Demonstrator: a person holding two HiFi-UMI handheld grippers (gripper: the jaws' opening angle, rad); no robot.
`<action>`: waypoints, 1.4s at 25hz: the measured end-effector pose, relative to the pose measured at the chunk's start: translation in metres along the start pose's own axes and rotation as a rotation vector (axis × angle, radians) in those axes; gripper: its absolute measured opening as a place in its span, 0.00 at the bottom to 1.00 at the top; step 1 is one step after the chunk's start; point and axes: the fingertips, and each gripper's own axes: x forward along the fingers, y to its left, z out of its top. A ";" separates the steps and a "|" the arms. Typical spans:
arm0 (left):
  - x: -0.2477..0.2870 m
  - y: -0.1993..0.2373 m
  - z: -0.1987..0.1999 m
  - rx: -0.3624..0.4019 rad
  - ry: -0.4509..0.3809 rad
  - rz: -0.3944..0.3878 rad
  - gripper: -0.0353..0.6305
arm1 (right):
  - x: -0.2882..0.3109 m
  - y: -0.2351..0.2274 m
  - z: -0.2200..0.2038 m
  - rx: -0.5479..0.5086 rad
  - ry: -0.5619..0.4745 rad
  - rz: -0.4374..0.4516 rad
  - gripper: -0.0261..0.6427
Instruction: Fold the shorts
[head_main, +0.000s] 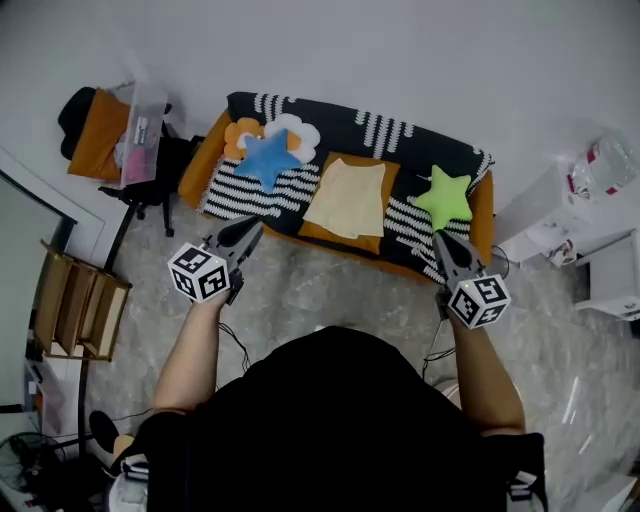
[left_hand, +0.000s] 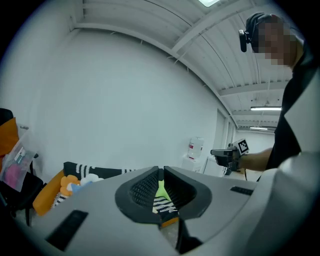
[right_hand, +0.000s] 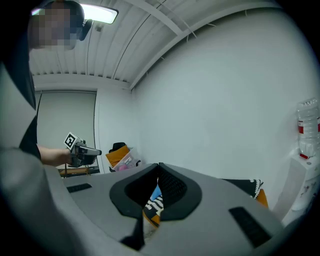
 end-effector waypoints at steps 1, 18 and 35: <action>0.006 -0.003 0.001 0.000 0.001 -0.003 0.13 | 0.002 -0.006 0.000 0.003 -0.002 0.004 0.05; 0.098 -0.036 0.003 0.018 0.063 0.028 0.38 | 0.047 -0.080 0.003 -0.105 0.037 0.176 0.30; 0.091 0.029 -0.006 -0.032 0.053 0.071 0.44 | 0.114 -0.076 0.012 -0.156 0.067 0.189 0.33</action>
